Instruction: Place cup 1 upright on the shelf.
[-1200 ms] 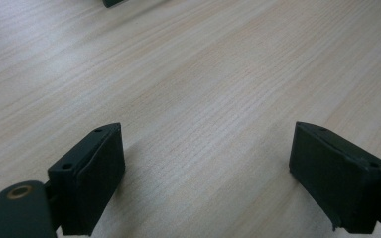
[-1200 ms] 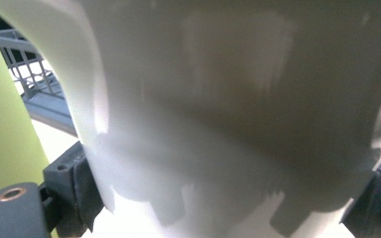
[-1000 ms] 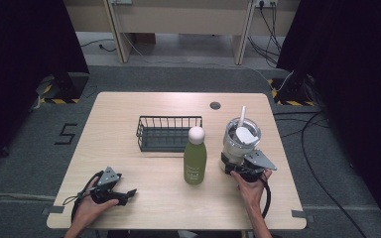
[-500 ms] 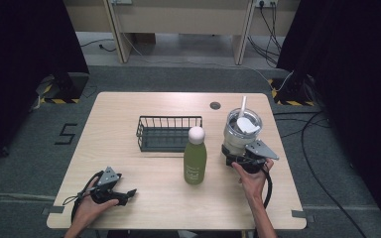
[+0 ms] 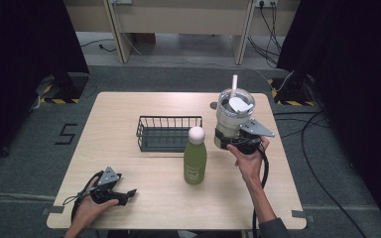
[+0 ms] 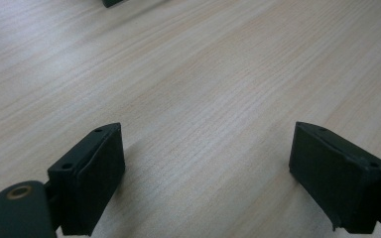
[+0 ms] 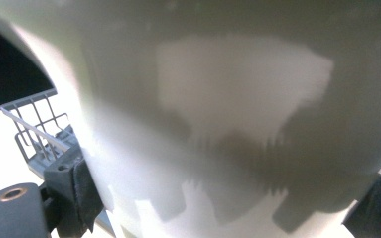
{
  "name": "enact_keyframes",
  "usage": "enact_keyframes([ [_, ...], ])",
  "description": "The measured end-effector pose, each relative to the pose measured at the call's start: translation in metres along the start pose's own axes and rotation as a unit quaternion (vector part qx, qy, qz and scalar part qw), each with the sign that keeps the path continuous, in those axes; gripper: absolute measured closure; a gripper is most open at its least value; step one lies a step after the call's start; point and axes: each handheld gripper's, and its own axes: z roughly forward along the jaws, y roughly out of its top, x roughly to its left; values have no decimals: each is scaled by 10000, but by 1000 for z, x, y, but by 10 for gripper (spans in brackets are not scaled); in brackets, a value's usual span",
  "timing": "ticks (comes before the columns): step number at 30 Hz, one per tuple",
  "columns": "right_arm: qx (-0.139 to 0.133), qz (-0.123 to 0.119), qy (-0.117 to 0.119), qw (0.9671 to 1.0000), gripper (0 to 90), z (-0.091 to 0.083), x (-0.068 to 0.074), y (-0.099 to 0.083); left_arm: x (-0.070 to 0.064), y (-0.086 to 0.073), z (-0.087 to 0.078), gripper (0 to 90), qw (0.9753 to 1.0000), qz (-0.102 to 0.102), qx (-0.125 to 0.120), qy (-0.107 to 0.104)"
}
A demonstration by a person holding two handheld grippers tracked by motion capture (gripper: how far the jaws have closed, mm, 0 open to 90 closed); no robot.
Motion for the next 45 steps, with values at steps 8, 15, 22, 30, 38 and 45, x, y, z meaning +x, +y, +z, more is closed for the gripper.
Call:
enact_keyframes([
  [8,-122,-8,306,9995,108,16,2,32,0,0,0,134,10000,28,0,-10],
  [15,-191,-42,463,9987,109,29,3,50,0,0,0,134,10000,16,4,-15],
  [22,-234,-99,635,9977,109,48,10,67,0,0,0,135,10000,17,3,-23],
  [30,-221,-13,967,9951,109,72,20,72,0,0,-1,135,10000,22,13,-42],
  [38,-185,49,1232,9922,109,91,19,64,0,0,-1,135,10000,24,13,-45],
  [45,-154,51,1402,9900,109,101,22,58,0,0,-1,136,10000,28,13,-42],
])
